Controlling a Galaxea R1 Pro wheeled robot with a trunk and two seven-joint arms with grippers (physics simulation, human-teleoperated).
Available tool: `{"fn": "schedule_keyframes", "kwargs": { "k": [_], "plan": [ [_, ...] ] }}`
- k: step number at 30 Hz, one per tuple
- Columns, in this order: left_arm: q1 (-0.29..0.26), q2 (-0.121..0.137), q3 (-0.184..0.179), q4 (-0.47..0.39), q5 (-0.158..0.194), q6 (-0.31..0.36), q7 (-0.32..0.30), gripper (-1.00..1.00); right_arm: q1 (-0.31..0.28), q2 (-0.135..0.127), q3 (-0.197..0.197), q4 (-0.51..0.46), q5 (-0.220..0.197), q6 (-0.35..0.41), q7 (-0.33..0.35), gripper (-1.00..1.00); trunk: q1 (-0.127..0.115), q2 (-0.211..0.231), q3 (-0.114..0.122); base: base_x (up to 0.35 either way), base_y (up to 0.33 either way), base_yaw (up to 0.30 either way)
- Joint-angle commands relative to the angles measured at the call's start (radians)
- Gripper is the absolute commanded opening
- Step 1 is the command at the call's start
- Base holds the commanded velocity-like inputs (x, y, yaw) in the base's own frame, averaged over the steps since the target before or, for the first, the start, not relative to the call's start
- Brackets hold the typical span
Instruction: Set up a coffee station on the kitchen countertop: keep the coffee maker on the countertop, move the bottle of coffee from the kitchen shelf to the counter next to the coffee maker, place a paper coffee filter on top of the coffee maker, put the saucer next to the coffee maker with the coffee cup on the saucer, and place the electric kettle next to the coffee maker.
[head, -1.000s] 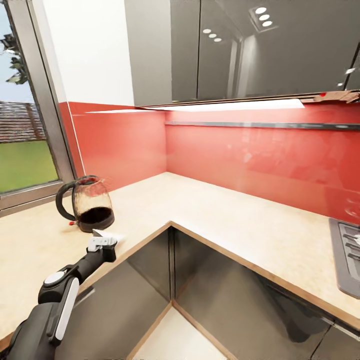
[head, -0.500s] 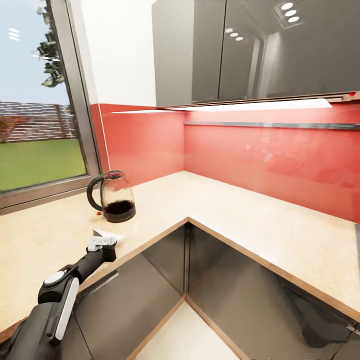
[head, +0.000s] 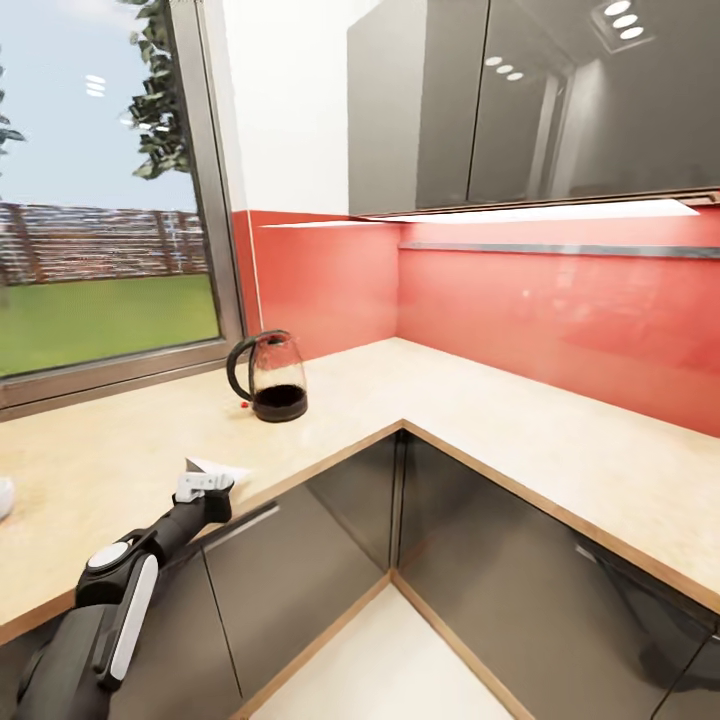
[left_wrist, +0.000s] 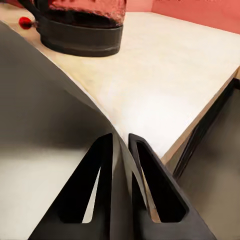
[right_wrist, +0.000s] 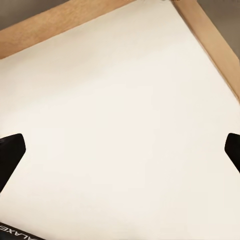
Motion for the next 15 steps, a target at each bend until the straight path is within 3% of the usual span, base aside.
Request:
{"fn": "schedule_keyframes", "kwargs": {
  "k": [1,9,15],
  "plan": [
    [-0.001,0.0,0.002,-0.001,-0.001,0.006,-0.007,-1.0,-0.001,-0.001,0.002,0.0,0.01,-0.004,-0.002,1.0,0.0,-0.001,-0.001,-0.014,0.0,0.268],
    [-0.001,0.001,0.002,-0.002,-0.001,0.006,-0.007,-1.0,-0.001,-0.001,0.002,0.0,0.01,-0.004,-0.002,1.0,0.0,-0.001,-0.001,-0.029,0.0,0.26],
    [-0.001,0.001,0.002,-0.003,-0.001,0.006,-0.007,-1.0,-0.001,-0.001,0.002,0.0,0.01,-0.005,-0.003,1.0,0.0,-0.001,-0.001,-0.259,0.0,0.074]
  ]
}}
